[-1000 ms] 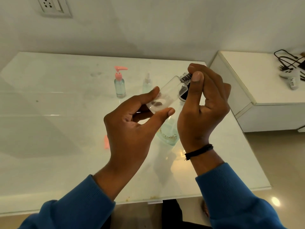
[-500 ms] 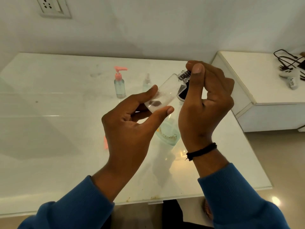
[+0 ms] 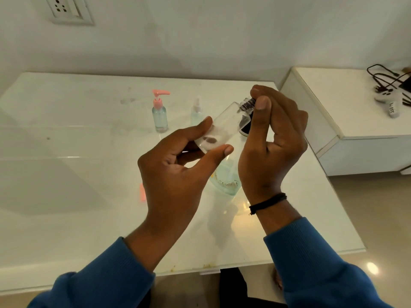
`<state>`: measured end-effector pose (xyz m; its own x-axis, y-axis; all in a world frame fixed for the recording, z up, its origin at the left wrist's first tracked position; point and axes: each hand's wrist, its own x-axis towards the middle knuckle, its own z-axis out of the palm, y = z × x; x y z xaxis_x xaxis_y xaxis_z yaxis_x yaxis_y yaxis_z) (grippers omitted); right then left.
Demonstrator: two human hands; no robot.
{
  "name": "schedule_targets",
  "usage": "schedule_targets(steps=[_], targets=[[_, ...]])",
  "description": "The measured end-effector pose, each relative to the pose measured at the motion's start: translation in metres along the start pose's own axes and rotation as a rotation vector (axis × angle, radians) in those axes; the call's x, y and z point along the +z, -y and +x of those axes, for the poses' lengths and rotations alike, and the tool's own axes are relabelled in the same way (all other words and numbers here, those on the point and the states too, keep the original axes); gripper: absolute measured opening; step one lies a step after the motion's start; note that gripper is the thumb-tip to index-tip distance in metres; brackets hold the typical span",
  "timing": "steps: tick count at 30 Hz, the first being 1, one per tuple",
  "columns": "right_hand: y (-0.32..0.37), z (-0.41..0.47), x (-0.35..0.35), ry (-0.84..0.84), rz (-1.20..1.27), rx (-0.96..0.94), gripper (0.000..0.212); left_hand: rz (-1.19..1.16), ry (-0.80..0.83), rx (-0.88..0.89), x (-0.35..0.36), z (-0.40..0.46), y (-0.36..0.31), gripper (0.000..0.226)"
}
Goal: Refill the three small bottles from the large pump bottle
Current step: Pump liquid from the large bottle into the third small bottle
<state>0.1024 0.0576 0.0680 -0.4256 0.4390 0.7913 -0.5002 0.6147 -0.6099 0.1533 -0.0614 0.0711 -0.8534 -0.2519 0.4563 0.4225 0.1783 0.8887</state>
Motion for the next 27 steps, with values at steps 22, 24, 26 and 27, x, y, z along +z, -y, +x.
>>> schedule_targets(steps=[22, 24, 26, 27], targets=[[0.0027, 0.0012, -0.0003, 0.002, -0.016, -0.012, 0.015, -0.011, -0.007, -0.016, 0.0021, -0.0011, -0.0007, 0.043], [0.0037, 0.0035, 0.0, 0.005, -0.007, -0.026, 0.016, -0.017, -0.005, -0.009, 0.0015, 0.0001, -0.0006, 0.043], [0.003, 0.0027, 0.0006, 0.005, -0.006, -0.03, 0.016, -0.004, 0.001, 0.006, 0.0013, 0.0009, -0.0009, 0.042], [0.0028, 0.0012, 0.0006, 0.006, -0.007, -0.027, 0.016, 0.0, 0.002, 0.009, 0.0012, 0.0008, -0.0011, 0.042]])
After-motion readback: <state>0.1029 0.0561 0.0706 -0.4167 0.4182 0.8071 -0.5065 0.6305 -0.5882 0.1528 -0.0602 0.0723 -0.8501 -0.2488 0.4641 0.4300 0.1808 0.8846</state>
